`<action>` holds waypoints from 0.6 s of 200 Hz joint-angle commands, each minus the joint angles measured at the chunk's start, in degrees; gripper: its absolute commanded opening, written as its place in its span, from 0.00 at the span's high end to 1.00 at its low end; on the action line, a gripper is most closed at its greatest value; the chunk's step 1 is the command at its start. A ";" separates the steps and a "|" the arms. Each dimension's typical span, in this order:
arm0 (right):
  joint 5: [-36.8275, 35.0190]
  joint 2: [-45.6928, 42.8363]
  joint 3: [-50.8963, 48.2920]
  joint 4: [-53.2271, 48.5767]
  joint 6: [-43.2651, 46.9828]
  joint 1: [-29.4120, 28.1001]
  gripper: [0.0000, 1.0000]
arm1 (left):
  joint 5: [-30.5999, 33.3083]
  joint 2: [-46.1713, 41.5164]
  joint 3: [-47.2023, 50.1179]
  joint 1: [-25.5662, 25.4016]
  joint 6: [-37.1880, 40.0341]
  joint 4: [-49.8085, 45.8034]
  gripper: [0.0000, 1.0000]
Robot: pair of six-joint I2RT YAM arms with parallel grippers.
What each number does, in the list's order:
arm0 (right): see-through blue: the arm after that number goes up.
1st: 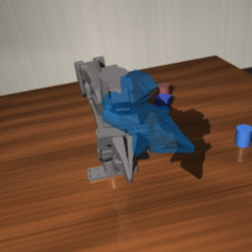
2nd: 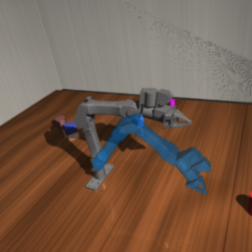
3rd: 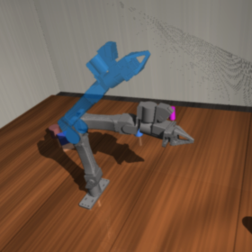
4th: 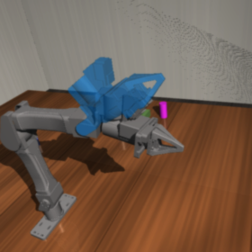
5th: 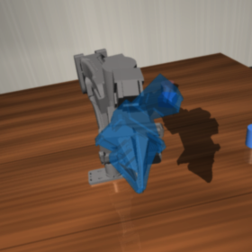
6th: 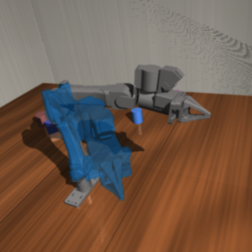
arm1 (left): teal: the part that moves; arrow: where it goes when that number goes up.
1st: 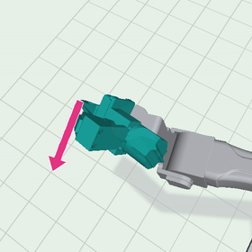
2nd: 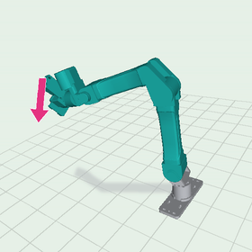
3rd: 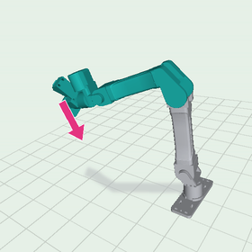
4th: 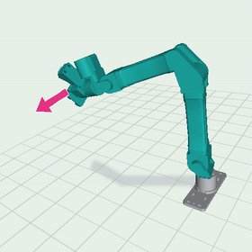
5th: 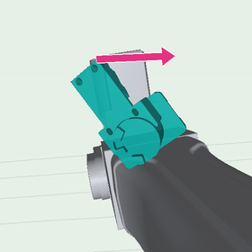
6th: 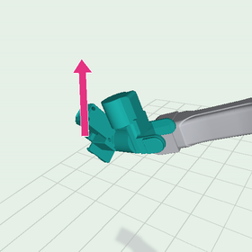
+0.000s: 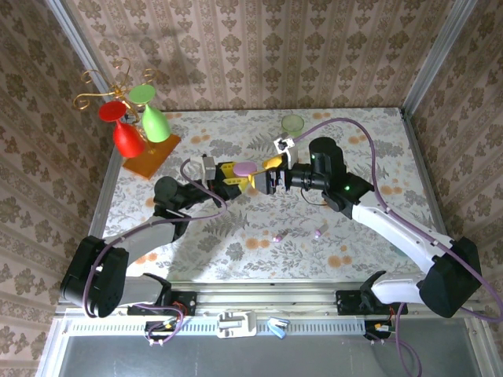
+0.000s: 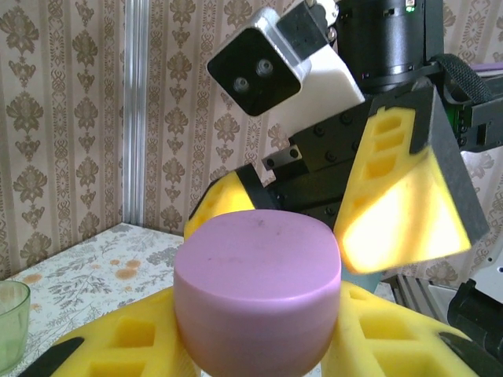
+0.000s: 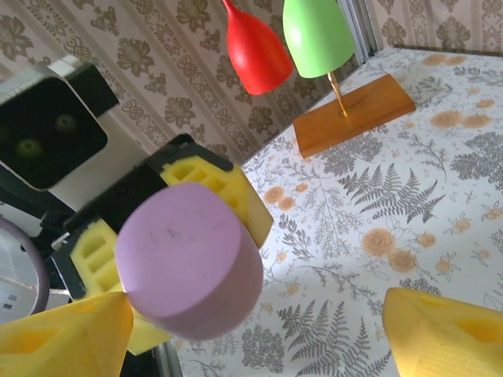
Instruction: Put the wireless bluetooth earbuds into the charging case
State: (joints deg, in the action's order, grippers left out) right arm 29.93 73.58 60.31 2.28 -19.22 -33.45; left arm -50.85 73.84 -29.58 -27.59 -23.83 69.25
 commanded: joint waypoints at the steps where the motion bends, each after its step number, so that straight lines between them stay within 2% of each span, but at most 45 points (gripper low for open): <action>1: -2.49 0.19 2.52 0.35 0.81 -0.21 0.17 | -2.46 -1.47 1.02 0.00 1.77 0.63 0.78; 41: -4.53 1.03 3.21 -0.62 1.15 -0.12 0.17 | -2.77 -1.77 1.37 -0.09 2.20 1.16 0.78; 78: 1.24 1.13 3.06 -0.31 3.43 -0.28 0.16 | -1.41 -1.93 1.13 -0.01 2.26 -0.39 0.78; 120: 1.16 1.50 2.42 -2.01 5.85 -1.00 0.14 | 0.06 -1.76 0.84 0.00 3.52 -3.29 0.78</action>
State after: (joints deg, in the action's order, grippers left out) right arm 29.43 74.39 61.84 0.97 -15.94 -33.93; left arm -51.68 73.25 -28.60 -27.66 -22.26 67.72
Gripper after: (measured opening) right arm 0.852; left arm 0.361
